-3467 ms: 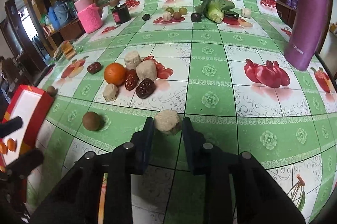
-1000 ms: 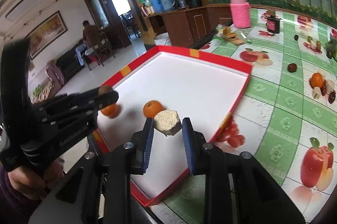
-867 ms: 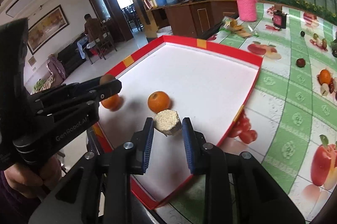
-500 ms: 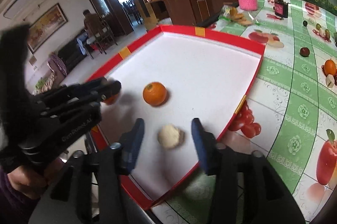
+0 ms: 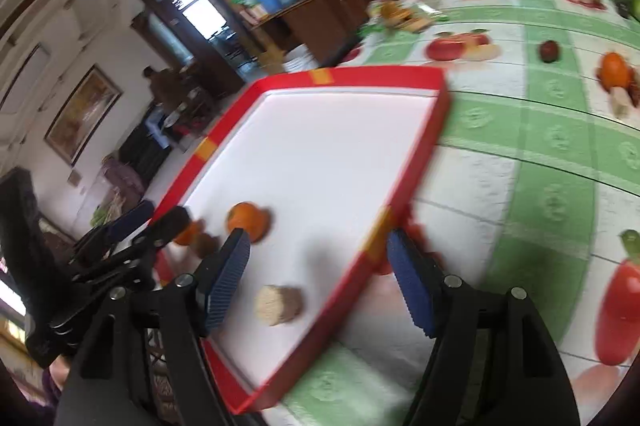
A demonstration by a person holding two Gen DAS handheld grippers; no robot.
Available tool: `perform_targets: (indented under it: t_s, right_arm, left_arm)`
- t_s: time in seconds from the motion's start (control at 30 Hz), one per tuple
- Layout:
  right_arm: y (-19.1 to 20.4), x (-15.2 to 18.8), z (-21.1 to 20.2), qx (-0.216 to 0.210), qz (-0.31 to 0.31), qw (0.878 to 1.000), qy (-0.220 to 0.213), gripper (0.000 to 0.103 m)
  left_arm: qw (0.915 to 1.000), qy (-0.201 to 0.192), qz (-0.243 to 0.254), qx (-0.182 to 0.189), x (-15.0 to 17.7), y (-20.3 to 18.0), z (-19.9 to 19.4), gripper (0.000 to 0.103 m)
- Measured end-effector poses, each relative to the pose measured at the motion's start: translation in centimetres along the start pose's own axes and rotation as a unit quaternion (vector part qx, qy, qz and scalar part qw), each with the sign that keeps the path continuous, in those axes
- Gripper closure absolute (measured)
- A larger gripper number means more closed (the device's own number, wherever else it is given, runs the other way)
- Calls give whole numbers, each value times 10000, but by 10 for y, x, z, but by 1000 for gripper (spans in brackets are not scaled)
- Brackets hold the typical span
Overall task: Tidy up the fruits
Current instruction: 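Carry the kiwi and beige block into the tray and open both grippers, then move both grippers back over the fruits on the tablecloth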
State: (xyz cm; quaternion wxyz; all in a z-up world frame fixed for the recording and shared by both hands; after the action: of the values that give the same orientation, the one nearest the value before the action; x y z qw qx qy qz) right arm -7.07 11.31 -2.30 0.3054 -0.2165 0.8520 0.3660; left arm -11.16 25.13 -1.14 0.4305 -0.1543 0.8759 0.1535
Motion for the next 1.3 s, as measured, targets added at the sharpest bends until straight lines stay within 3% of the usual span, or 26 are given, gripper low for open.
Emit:
perform_targets:
  t_s: [0.23,0.5,0.63,0.8,0.93,1.07,1.2,1.3]
  right_arm:
    - [13,5,1,-533,19,9986,61,24]
    - [-2,-11,-9,-761,302,9965,-142,24]
    - [-40,-32,-39,-478,483,9961,-558,24]
    - [-113,-54,-89,304,883,9887,-1177,24]
    - [-164,-72,-130,759,1156,9764,-1658,24]
    - [-209,-88,-154,1313,1245,9650,-1901,24]
    - [-239,-88,-166,1362,1643,9578,-1928,24]
    - [-245,-89,-172,1260,1859,9544,-1967,24]
  left_arm:
    - [9999,12,-53,-127,-3,7,1,39]
    - [9999,23,121,114,-14,-17,-2,39]
    - [9967,-36,201,781,-45,-50,-5,39]
    - [9854,196,385,1646,-82,-104,11,39]
    - [9765,718,460,1980,-104,-146,46,25]
    - [9632,1589,23,2170,-103,-173,84,25]
    - [9531,2115,-238,2150,-94,-191,113,25]
    - [9503,2339,-452,2006,-86,-197,130,25]
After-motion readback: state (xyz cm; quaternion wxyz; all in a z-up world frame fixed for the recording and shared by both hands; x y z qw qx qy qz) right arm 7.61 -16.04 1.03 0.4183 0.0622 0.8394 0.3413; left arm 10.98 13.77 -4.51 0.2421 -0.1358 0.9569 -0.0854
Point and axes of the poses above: each gripper's, at about its wrist camera, not at the fingertips, and z roughly the way its jaws point, y to its left, x to its underside, the point moved 10 cm from there along z, roughly the way its jaws point, and after that the axes turned 7 degrees about -y, right-handed, at the moved point
